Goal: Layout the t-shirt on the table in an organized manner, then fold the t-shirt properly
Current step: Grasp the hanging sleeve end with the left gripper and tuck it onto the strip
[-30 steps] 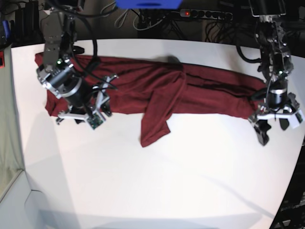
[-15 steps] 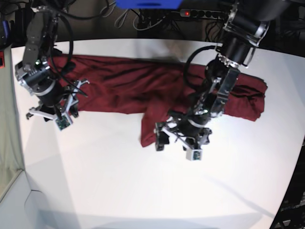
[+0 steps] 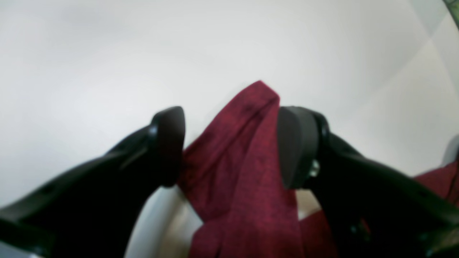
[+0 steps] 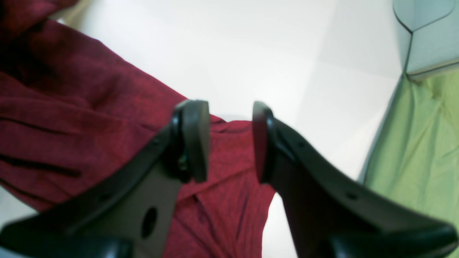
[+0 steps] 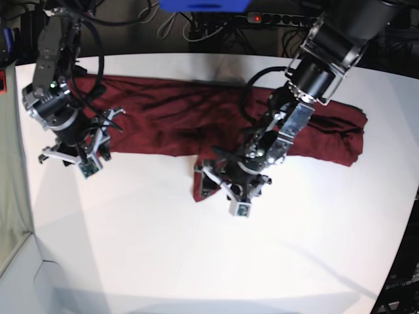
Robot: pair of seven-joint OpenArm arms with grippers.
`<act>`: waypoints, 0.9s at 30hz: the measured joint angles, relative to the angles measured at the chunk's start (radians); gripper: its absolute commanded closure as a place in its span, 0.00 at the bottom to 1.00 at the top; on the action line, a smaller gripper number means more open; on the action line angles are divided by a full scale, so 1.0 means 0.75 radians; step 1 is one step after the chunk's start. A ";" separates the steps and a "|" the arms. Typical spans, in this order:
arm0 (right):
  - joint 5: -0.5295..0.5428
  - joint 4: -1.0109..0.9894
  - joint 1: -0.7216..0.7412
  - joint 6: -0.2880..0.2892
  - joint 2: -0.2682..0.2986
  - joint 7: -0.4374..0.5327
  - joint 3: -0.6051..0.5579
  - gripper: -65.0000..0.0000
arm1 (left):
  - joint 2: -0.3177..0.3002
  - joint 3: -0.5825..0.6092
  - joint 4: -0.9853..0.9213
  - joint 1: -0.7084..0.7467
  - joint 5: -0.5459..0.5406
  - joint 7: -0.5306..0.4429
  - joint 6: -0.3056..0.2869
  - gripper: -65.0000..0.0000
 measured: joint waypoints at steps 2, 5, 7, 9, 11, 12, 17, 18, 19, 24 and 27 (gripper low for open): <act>-0.001 0.000 0.000 0.000 -0.002 0.000 -0.001 0.67 | 0.010 0.001 -0.028 0.001 0.046 0.006 -0.003 0.40; -0.001 0.000 0.000 0.000 -0.002 -0.001 -0.001 0.67 | 0.056 -0.001 -0.042 0.004 0.150 0.011 0.001 0.40; -0.001 -0.003 0.000 0.000 -0.003 0.001 -0.004 0.67 | 0.100 0.003 -0.041 0.004 0.219 0.005 -0.006 0.40; -0.001 -0.004 0.000 0.000 -0.003 0.000 -0.004 0.67 | 0.126 0.005 -0.037 0.004 0.240 0.004 -0.014 0.40; -0.001 -0.004 0.000 0.000 -0.003 0.000 -0.003 0.67 | 0.135 0.005 -0.038 0.004 0.251 0.006 -0.014 0.40; -0.001 -0.004 0.000 0.000 -0.002 0.000 -0.003 0.67 | 0.134 0.005 -0.038 0.005 0.252 0.006 -0.014 0.40; -0.001 -0.004 0.000 0.000 -0.003 0.001 -0.003 0.67 | 0.142 0.003 -0.056 0.003 0.261 0.003 -0.013 0.41; -0.001 -0.004 0.000 0.000 -0.003 0.001 -0.003 0.67 | 0.144 0.003 -0.078 0.002 0.260 -0.001 -0.013 0.41; -0.001 -0.004 0.000 0.000 -0.002 0.001 -0.003 0.67 | 0.146 0.003 -0.100 0.003 0.260 -0.003 -0.013 0.41; -0.001 -0.007 0.000 0.000 0.000 0.005 -0.003 0.67 | 0.151 0.003 -0.161 -0.009 0.265 -0.030 -0.018 0.41; -0.001 -0.007 0.000 0.000 -0.003 0.005 -0.003 0.67 | 0.150 0.002 -0.163 -0.008 0.266 -0.030 -0.018 0.45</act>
